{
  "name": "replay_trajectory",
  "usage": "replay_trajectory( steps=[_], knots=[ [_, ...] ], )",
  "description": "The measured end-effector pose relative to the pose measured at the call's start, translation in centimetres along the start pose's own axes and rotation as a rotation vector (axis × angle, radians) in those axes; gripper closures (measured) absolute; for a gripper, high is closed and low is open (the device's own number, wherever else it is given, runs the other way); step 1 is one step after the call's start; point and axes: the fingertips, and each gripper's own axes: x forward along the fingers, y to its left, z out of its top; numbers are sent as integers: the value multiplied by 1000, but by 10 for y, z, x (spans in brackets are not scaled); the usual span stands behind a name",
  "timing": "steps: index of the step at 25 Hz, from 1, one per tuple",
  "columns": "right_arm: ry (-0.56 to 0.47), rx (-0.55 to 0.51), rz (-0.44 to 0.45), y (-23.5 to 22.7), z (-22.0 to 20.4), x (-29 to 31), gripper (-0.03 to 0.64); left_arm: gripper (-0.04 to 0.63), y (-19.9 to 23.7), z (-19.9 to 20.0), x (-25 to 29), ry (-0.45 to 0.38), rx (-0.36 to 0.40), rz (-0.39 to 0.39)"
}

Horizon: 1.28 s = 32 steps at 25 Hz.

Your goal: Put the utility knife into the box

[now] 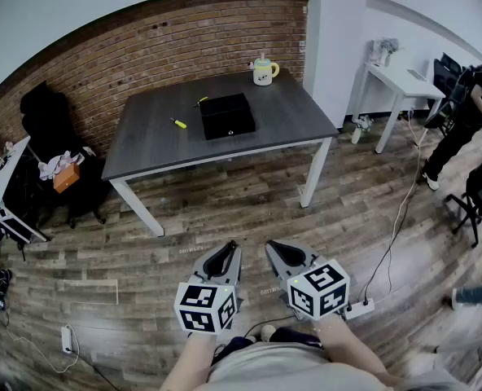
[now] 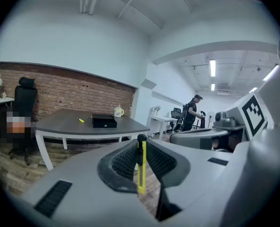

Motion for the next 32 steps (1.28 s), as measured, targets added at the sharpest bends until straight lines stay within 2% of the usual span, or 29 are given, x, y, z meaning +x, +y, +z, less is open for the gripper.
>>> replay_trajectory(
  steps=[12,18,23,28,32],
  knots=[
    [19,28,18,-2,-8,2,613,528,0,-6,6,14,-14,-3],
    [-38,26,35,-6,3,-3,612,528,-2,-4,11,6,-17,-2],
    [-37,3,31,-21,3,-11,612,528,-6,0,21,-24,-15,6],
    [-39,88,90,-35,0,-13,612,528,-17,0,25,-27,-6,16],
    [-29,106,103,-40,-7,-11,612,528,-11,-11,18,-11,-12,54]
  ],
)
